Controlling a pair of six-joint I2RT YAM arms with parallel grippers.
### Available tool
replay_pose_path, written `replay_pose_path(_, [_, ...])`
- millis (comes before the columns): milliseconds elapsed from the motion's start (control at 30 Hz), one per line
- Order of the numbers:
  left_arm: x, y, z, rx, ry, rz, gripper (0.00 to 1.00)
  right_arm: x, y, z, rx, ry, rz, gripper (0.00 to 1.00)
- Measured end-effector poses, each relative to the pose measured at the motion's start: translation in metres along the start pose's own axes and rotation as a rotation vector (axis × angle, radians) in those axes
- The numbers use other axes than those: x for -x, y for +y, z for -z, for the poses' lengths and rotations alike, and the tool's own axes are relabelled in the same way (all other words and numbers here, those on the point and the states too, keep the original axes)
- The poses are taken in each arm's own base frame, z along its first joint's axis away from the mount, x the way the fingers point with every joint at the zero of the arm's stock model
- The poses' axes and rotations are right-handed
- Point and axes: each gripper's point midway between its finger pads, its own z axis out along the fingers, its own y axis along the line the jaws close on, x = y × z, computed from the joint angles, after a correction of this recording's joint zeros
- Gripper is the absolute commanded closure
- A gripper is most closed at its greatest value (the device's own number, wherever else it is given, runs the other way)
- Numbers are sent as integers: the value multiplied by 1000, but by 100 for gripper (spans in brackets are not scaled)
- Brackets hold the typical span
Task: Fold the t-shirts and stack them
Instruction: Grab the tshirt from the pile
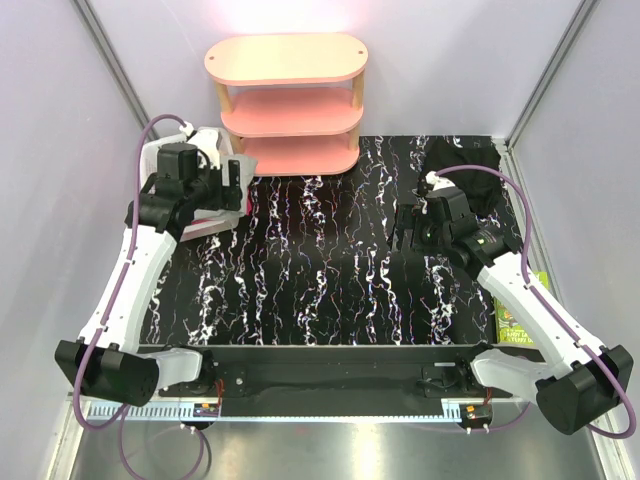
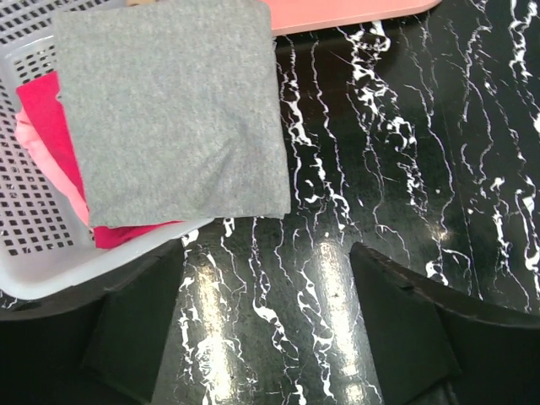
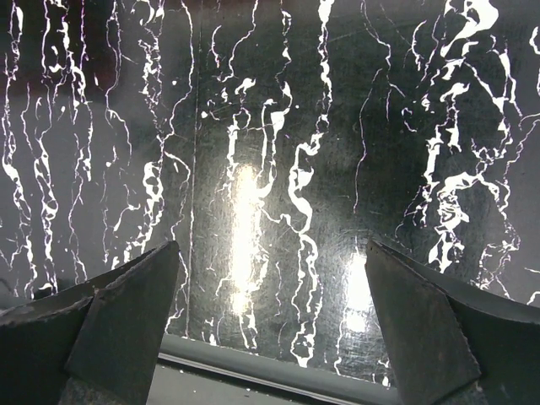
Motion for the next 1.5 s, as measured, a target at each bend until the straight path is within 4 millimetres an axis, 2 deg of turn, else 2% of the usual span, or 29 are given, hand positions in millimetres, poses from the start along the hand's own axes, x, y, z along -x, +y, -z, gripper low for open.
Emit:
replay_pose_path(167, [2, 8, -3, 47, -6, -5, 23, -2, 4, 0, 19, 10, -7, 0])
replay_pose_path(267, [6, 14, -16, 81, 3, -7, 23, -3, 6, 1, 25, 12, -11, 0])
replay_pose_path(367, [15, 20, -38, 114, 23, -8, 24, -3, 7, 1, 28, 13, -13, 0])
replay_pose_path(467, [21, 24, -69, 138, 48, -10, 26, -4, 9, 1, 33, 15, -13, 0])
replay_pose_path(500, [20, 26, -81, 146, 65, -11, 26, -4, 10, 1, 34, 15, -13, 0])
replay_pose_path(667, [8, 32, -120, 176, 135, -17, 30, -4, 10, 3, 38, 11, -13, 0])
replay_pose_path(800, [-1, 35, -143, 193, 175, -21, 35, -4, 11, 4, 40, 8, -13, 0])
replay_pose_path(867, [-4, 35, -148, 193, 185, -20, 39, -4, 11, 4, 40, 8, -13, 0])
replay_pose_path(1000, [-1, 34, -151, 192, 182, -10, 70, -4, 11, 4, 40, 7, -13, 0])
replay_pose_path(1200, [-2, 37, -153, 188, 184, 2, 77, -3, 11, 5, 41, 4, -13, 0])
replay_pose_path(1300, [-3, 40, -153, 185, 186, 16, 91, -4, 10, 6, 42, 2, -13, 0])
replay_pose_path(1333, [-3, 42, -153, 182, 187, 20, 100, -3, 10, 6, 43, 2, -13, 0])
replay_pose_path(1500, [0, 48, -152, 166, 185, 42, 100, -3, 11, 6, 44, 0, -13, 0])
